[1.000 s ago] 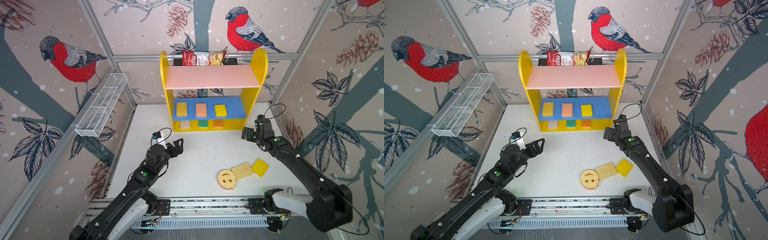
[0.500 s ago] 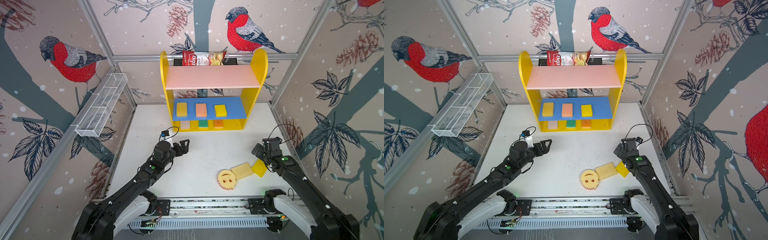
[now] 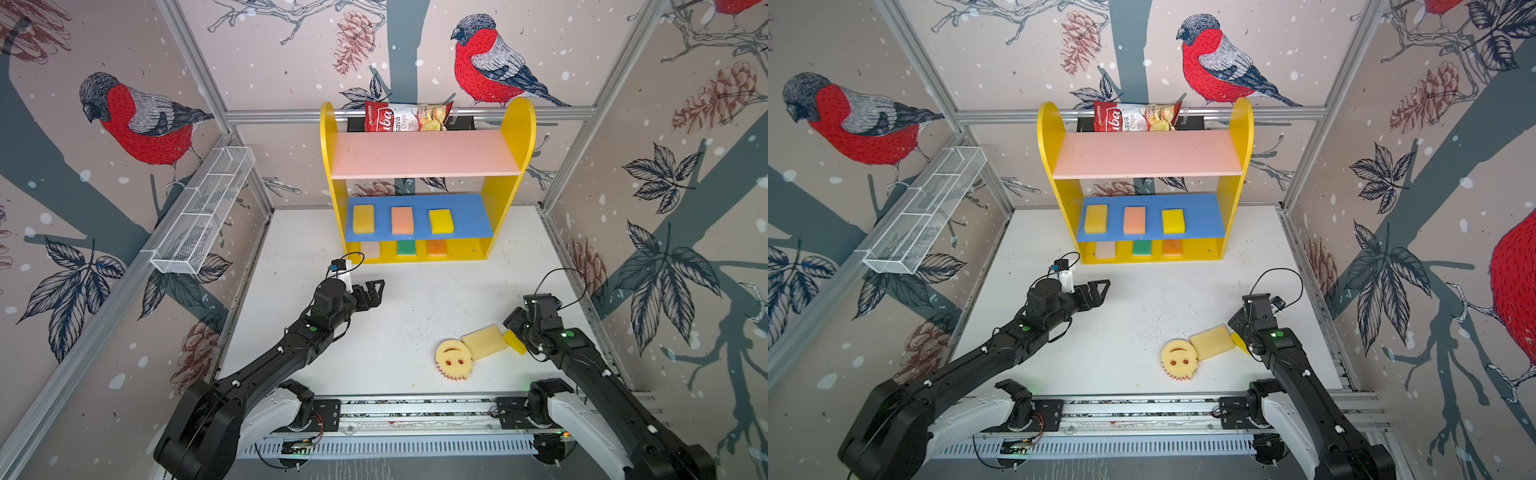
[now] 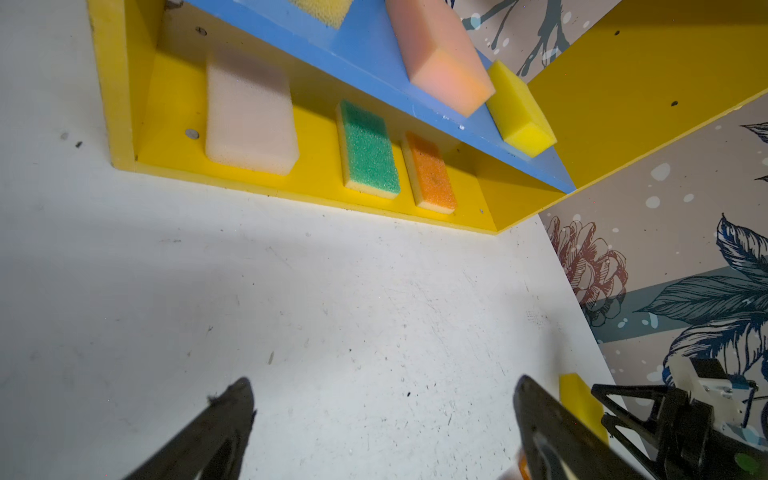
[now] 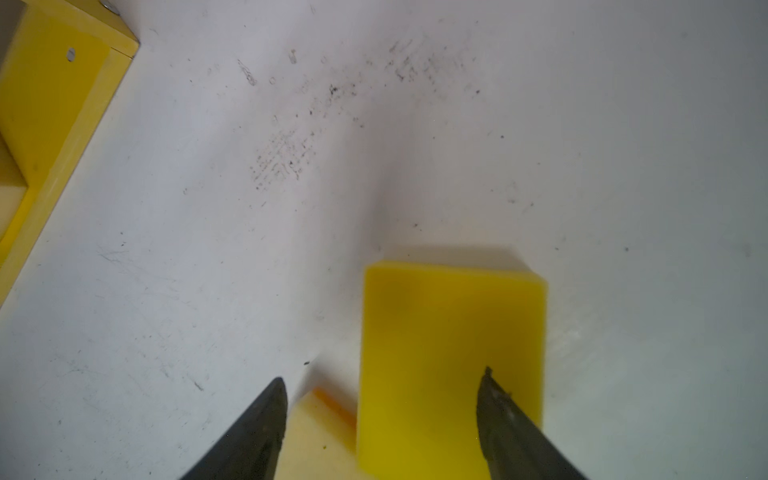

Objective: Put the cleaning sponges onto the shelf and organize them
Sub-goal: 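Move the right gripper down to the small square yellow sponge on the table, then close the right gripper on the small square yellow sponge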

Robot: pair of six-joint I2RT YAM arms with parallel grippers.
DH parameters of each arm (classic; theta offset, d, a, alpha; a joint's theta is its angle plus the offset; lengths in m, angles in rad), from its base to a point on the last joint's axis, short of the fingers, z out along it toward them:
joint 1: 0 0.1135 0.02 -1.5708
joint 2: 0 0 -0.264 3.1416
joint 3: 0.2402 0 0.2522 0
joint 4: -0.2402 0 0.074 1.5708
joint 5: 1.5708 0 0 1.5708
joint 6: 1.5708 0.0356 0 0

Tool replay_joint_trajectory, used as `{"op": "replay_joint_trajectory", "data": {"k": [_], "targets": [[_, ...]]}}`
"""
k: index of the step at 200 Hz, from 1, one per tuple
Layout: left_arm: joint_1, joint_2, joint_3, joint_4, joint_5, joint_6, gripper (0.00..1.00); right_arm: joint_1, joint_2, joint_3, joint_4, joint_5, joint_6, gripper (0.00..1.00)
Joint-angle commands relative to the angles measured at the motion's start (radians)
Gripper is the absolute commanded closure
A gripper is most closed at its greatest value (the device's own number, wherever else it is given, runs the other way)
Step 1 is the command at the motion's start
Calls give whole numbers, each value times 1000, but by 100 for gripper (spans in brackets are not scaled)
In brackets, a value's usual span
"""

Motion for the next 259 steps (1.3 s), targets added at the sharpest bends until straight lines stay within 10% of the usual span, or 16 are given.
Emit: {"op": "replay_joint_trajectory", "data": {"k": [1, 37, 81, 169, 185, 206, 259], "targets": [[10, 0, 10, 27, 16, 26, 4, -4, 36, -7, 62, -5, 13, 31], [37, -32, 5, -27, 0, 22, 4, -43, 162, 14, 154, -22, -44, 47], [65, -118, -16, -93, -39, 21, 4, -124, 315, 147, 203, -84, -174, 97], [67, -30, 3, -25, 21, -48, 6, 166, 384, 334, 218, 67, -304, 100], [67, 0, 17, -10, 47, -54, 7, 153, 403, 349, 107, 188, -249, 81], [67, 22, 28, -2, 58, -67, 7, 71, 386, 299, 44, 168, -230, 1], [67, 91, 33, 48, 93, -88, 7, -88, 279, 71, 195, -10, -218, 1]]}}
